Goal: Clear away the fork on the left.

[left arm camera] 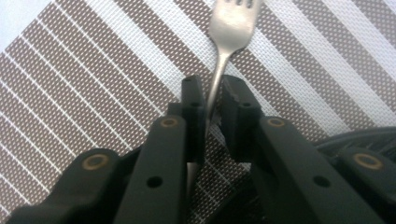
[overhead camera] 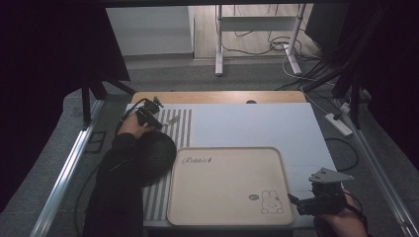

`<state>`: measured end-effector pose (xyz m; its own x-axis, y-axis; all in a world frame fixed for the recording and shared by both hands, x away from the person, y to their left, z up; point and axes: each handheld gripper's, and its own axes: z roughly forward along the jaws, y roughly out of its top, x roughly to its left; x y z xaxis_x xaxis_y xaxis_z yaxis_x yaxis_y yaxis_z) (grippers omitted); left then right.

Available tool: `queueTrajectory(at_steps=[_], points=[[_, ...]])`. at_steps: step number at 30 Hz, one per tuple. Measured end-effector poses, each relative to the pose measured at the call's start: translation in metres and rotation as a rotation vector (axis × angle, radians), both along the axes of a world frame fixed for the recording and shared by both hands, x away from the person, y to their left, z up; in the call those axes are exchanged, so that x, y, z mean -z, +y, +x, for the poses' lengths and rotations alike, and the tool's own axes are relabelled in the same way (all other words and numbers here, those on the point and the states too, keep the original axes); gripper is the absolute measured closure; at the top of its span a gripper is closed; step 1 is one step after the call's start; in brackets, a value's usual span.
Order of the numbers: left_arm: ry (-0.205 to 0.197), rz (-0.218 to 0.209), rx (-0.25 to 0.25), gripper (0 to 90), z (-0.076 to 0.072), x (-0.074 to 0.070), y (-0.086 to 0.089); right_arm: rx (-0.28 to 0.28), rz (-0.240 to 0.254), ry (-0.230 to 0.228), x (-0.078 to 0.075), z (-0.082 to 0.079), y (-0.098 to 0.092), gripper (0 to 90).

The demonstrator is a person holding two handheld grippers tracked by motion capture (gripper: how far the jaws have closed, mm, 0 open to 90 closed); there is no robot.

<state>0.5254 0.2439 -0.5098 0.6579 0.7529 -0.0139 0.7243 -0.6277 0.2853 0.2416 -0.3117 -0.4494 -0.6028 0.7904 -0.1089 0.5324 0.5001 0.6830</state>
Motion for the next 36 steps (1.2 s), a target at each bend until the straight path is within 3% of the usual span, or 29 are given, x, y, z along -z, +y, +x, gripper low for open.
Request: queueTrajectory(at_steps=[4,7,10,19,22,25,30,36], points=[[-0.006,0.001,0.018,86.0,0.0,0.0,0.0,0.0,0.001,0.0,0.0,0.0,0.0,0.0],[-0.02,0.029,0.041,86.2,-0.001,0.0,-0.003,0.0,0.003,-0.001,0.0,0.0,0.0,0.0],[-0.048,0.112,0.063,86.3,-0.002,-0.002,-0.006,0.0,0.006,0.001,0.0,0.0,0.0,0.0],[-0.069,0.244,0.039,86.3,-0.005,-0.018,0.005,0.0,0.006,0.002,0.0,0.0,0.0,0.0],[-0.063,0.244,0.029,86.2,-0.009,-0.026,0.012,-0.002,0.004,0.002,0.0,0.0,0.0,0.0],[-0.04,0.217,0.007,86.2,-0.012,-0.033,0.02,-0.002,0.001,0.002,0.0,0.0,0.0,0.0],[0.031,0.149,-0.039,86.2,-0.021,-0.038,0.023,-0.002,-0.004,0.002,0.0,0.0,0.001,0.0],[0.041,0.048,-0.029,86.1,-0.037,-0.038,0.018,-0.002,-0.005,0.001,0.0,0.0,0.001,0.0]])
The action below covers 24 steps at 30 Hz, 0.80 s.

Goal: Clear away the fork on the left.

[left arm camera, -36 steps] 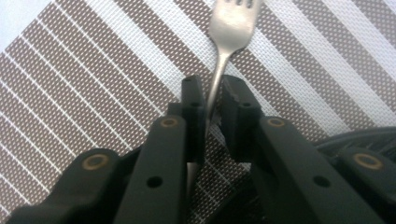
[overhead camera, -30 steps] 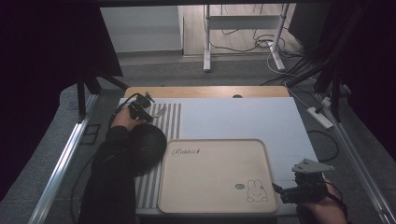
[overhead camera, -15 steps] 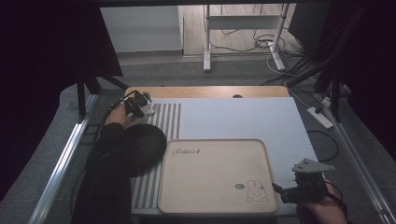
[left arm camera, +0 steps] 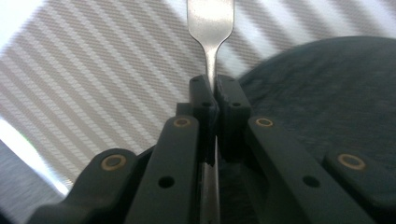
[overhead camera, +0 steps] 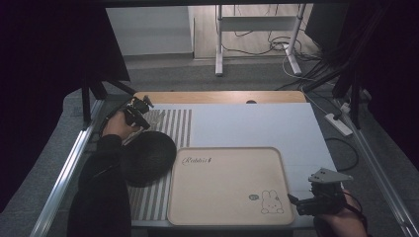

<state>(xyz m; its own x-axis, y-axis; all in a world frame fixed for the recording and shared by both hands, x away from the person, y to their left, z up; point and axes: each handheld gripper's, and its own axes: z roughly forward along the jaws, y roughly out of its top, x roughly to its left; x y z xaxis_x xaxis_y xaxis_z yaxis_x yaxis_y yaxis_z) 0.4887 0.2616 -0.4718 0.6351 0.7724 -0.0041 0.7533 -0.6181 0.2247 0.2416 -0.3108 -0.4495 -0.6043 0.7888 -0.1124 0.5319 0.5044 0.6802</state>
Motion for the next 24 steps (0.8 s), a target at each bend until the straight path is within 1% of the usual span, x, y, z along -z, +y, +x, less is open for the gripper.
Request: queueTrajectory(at_steps=[5,7,11,14,16,17,19,22,24], points=[[0.0,-0.063,-0.012,86.2,-0.012,0.001,-0.004,0.002,0.001,0.0,0.0,0.0,0.0,0.0],[0.008,-0.083,-0.014,86.1,-0.016,0.003,-0.006,0.003,0.002,0.0,0.0,0.0,0.0,0.0],[0.018,-0.086,-0.006,86.2,-0.024,0.007,-0.011,0.002,0.0,0.001,0.0,0.0,0.0,0.0],[0.026,-0.107,-0.003,86.2,-0.03,0.009,-0.015,0.003,0.001,0.001,0.0,0.0,0.0,0.0],[0.026,-0.1,0.013,86.2,-0.034,0.01,-0.019,0.002,0.001,0.001,0.0,0.0,0.0,0.0],[0.032,-0.099,0.018,86.2,-0.036,0.01,-0.021,0.002,0.002,0.001,0.0,0.0,0.0,0.0],[0.03,-0.088,0.021,86.2,-0.04,0.01,-0.025,0.002,0.001,0.001,0.0,0.0,-0.001,0.0],[0.028,-0.094,0.025,86.2,-0.046,0.008,-0.03,0.002,0.001,0.002,0.0,0.0,-0.001,0.0],[0.025,-0.085,0.031,86.2,-0.051,0.008,-0.033,0.002,0.001,0.001,0.0,0.0,0.0,0.0]])
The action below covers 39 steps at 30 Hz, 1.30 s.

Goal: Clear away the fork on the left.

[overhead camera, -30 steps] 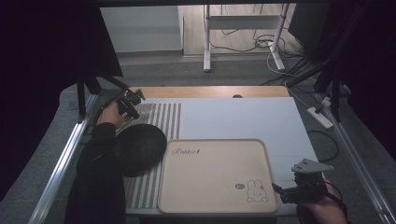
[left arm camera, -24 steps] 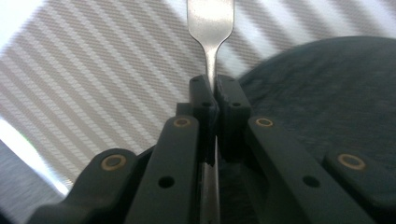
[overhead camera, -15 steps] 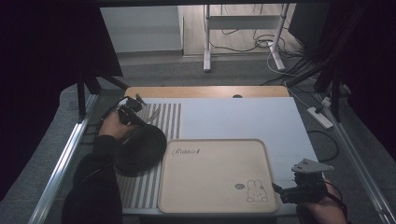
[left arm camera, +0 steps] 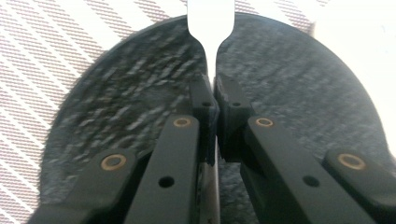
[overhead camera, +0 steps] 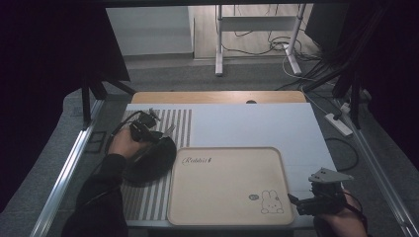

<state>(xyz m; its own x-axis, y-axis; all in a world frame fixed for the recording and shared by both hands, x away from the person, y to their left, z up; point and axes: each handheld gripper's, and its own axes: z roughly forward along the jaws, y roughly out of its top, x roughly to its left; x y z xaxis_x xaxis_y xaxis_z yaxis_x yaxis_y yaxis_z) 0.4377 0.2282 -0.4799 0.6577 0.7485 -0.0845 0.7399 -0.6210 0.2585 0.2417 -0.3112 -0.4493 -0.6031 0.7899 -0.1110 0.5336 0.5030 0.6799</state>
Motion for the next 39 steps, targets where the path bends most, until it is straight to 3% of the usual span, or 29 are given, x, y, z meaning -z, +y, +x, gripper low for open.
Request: queueTrajectory(at_steps=[4,15,22,39], points=[[-0.003,0.006,0.004,86.2,-0.009,-0.001,-0.005,-0.002,0.002,-0.001,0.0,0.0,0.0,0.0],[0.003,-0.06,0.011,86.2,-0.04,-0.01,-0.019,-0.009,-0.001,-0.004,0.0,0.0,0.001,0.0],[0.007,-0.073,0.051,86.2,-0.06,-0.011,-0.042,-0.016,-0.008,-0.009,0.0,-0.001,0.001,0.0],[0.036,-0.079,0.095,86.1,-0.1,-0.012,-0.104,-0.034,-0.026,-0.012,0.0,-0.001,0.004,0.0]])
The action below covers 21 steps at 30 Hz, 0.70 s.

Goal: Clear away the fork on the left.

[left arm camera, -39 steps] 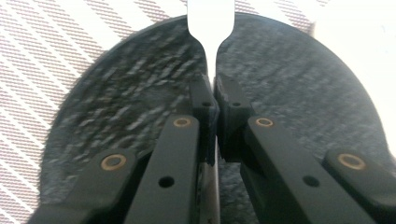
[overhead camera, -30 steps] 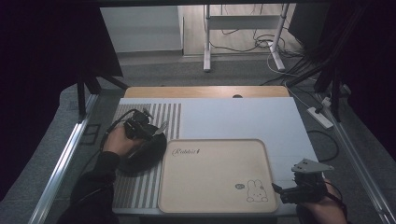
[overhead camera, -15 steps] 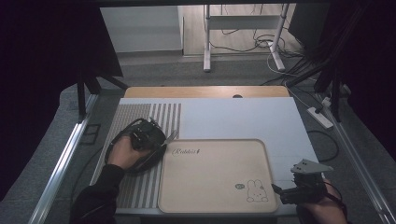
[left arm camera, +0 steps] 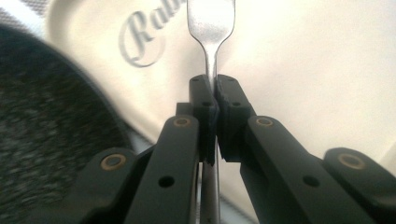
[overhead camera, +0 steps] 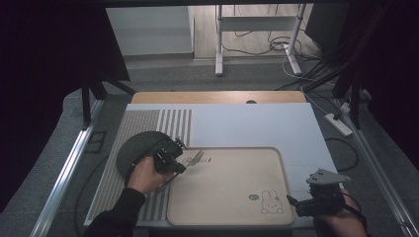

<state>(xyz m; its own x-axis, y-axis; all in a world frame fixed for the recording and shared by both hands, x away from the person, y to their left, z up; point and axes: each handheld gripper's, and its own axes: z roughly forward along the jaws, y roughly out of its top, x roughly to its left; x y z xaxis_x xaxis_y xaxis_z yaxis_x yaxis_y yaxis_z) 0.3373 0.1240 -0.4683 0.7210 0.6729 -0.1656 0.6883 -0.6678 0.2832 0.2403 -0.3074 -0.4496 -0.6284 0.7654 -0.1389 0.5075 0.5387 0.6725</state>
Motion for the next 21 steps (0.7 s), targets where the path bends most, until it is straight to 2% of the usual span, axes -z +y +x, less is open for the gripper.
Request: queueTrajectory(at_steps=[9,13,16,19,21], points=[[0.033,-0.03,0.016,86.0,-0.007,0.007,-0.032,-0.004,-0.009,0.002,0.0,0.0,0.001,0.0],[0.057,-0.041,0.011,85.9,-0.007,0.014,-0.043,-0.005,-0.009,0.002,0.0,0.001,0.001,0.0],[0.064,-0.031,0.006,85.8,-0.009,0.023,-0.05,-0.007,-0.011,0.002,0.001,0.001,0.001,0.0],[0.068,-0.023,0.023,84.8,-0.01,0.032,-0.054,-0.009,-0.012,0.002,0.001,0.0,0.002,0.0],[0.044,-0.039,0.055,82.8,-0.012,0.031,-0.054,-0.012,-0.013,0.0,0.0,0.0,0.002,0.0]])
